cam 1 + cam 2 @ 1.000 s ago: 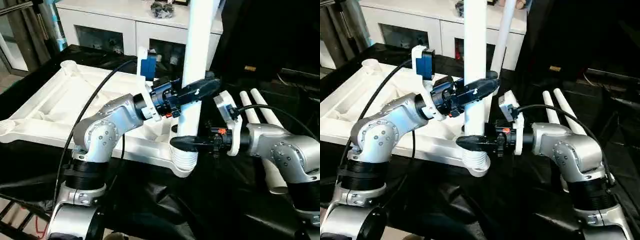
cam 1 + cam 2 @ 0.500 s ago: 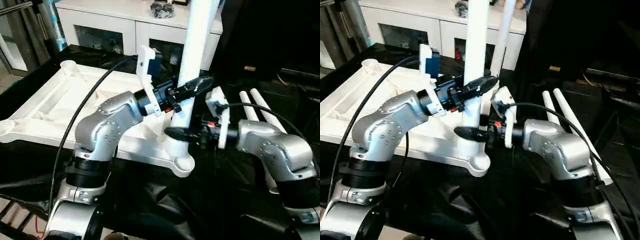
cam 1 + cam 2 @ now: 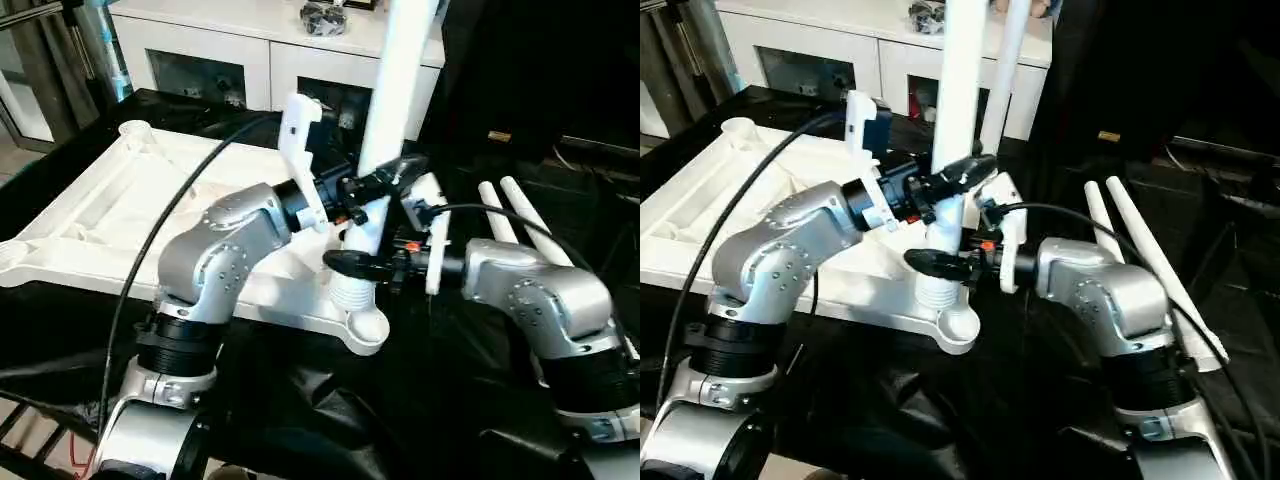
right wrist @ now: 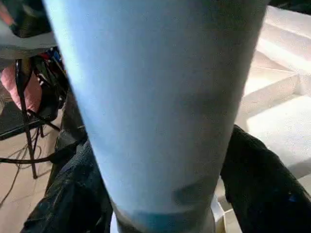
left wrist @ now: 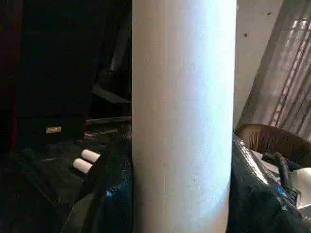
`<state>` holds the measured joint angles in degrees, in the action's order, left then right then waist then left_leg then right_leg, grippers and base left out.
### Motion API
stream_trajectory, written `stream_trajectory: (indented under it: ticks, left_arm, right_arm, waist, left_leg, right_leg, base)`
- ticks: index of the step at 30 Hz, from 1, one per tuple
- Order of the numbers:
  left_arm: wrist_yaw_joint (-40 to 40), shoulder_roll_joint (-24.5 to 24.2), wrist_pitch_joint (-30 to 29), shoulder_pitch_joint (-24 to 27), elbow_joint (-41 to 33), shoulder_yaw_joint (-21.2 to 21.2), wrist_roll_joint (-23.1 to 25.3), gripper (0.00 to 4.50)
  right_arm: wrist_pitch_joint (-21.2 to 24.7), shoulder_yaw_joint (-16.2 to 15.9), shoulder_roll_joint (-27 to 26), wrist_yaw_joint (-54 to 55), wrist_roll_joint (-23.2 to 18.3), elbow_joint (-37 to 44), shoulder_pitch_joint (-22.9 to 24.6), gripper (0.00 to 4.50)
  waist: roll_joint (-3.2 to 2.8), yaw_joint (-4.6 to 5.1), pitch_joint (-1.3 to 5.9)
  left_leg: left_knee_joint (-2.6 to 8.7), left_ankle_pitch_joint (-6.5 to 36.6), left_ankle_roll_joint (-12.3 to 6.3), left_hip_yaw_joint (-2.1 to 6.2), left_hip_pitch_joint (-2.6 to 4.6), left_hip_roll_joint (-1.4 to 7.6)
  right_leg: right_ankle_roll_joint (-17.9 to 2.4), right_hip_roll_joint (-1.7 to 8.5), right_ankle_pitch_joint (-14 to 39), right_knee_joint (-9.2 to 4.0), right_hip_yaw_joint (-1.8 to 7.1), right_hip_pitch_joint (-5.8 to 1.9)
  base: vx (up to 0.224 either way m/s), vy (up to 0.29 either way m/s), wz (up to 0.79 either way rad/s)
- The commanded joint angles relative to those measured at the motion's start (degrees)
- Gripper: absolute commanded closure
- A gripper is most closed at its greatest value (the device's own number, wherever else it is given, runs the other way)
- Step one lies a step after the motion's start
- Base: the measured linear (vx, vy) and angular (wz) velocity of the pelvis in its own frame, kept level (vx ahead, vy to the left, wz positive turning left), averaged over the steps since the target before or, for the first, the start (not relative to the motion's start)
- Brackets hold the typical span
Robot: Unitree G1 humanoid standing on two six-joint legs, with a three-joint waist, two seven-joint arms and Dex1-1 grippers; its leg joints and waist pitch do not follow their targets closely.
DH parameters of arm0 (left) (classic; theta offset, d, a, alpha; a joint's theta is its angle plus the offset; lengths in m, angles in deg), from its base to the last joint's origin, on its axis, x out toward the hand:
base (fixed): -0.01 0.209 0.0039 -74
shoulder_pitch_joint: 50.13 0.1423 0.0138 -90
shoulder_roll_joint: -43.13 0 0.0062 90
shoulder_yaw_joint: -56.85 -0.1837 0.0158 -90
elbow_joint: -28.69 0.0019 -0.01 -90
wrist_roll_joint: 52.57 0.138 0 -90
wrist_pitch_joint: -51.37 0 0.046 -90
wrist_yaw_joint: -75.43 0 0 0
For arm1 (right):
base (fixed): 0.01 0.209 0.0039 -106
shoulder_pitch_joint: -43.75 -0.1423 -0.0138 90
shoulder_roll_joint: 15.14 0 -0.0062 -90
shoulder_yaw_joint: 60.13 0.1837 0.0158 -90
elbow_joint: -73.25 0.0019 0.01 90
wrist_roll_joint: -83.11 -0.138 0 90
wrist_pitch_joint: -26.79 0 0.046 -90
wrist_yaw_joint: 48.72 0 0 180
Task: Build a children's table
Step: Pick table leg
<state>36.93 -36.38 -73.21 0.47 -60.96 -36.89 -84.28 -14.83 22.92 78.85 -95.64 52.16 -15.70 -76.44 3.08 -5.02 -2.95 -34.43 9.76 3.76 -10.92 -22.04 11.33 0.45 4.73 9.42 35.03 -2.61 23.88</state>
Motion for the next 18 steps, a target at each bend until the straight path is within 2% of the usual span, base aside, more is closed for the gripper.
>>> stream_trajectory:
  ticks: [1,18]
  left_arm:
    - [-0.1,0.57,0.67,-1.48,-0.14,-0.55,0.14,2.64]
    - [-1.07,-0.15,1.04,-1.46,0.5,-0.78,0.83,2.64]
  right_arm:
    - [0.6,0.47,-0.1,1.17,0.07,-0.66,-0.57,1.36]
    - [0.95,0.82,0.33,1.4,0.23,0.23,-0.4,1.36]
  waist:
    - [0.23,0.04,3.94]
    - [0.13,0.02,4.01]
  left_leg:
    - [3.82,9.91,0.92,0.48,1.01,1.36]
    - [3.79,9.37,1.0,0.47,1.0,1.35]
  right_leg:
    - [-8.51,2.46,13.96,-4.02,1.8,-3.02]
    - [-8.78,2.43,12.35,-3.87,1.84,-3.13]
  base:
    - [0.0,0.0,0.0]
    - [0.0,0.0,0.0]
